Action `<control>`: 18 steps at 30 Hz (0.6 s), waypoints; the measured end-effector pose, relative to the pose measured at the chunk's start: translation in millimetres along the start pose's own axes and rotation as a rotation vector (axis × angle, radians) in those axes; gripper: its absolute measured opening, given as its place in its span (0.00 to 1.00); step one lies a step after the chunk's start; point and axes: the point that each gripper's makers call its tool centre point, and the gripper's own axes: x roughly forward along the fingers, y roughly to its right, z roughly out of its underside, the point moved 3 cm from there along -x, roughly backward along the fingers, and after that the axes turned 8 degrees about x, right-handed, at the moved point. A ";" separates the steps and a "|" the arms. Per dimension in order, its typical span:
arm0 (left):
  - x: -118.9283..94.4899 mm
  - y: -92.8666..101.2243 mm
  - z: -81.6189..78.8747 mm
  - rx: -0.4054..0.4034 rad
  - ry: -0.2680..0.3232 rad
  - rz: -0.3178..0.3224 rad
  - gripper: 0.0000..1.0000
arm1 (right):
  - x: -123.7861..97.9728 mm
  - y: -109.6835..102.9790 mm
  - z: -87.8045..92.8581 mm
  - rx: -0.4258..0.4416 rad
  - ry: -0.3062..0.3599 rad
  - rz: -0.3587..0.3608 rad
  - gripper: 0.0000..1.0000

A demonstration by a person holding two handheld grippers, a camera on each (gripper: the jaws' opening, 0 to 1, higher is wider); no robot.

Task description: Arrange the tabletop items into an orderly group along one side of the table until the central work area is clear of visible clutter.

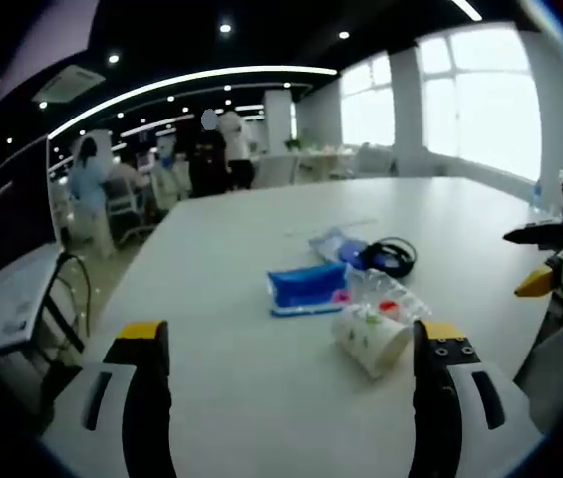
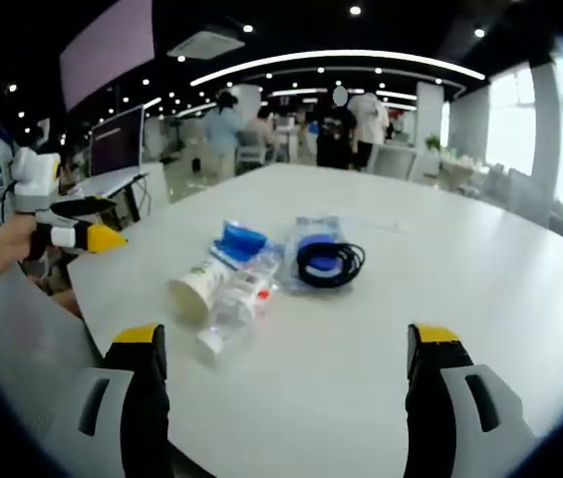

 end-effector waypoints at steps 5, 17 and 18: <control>-0.3 -0.1 1.2 0.002 -0.007 0.000 0.99 | 0.2 -1.0 0.5 -0.002 -0.003 -0.002 0.99; -1.8 -2.5 1.8 0.012 -0.012 -0.009 0.99 | -0.6 -0.2 0.0 0.001 -0.002 0.003 0.99; -1.5 -2.5 2.4 0.011 -0.014 -0.009 0.99 | -0.5 0.1 0.0 0.002 -0.002 0.003 0.99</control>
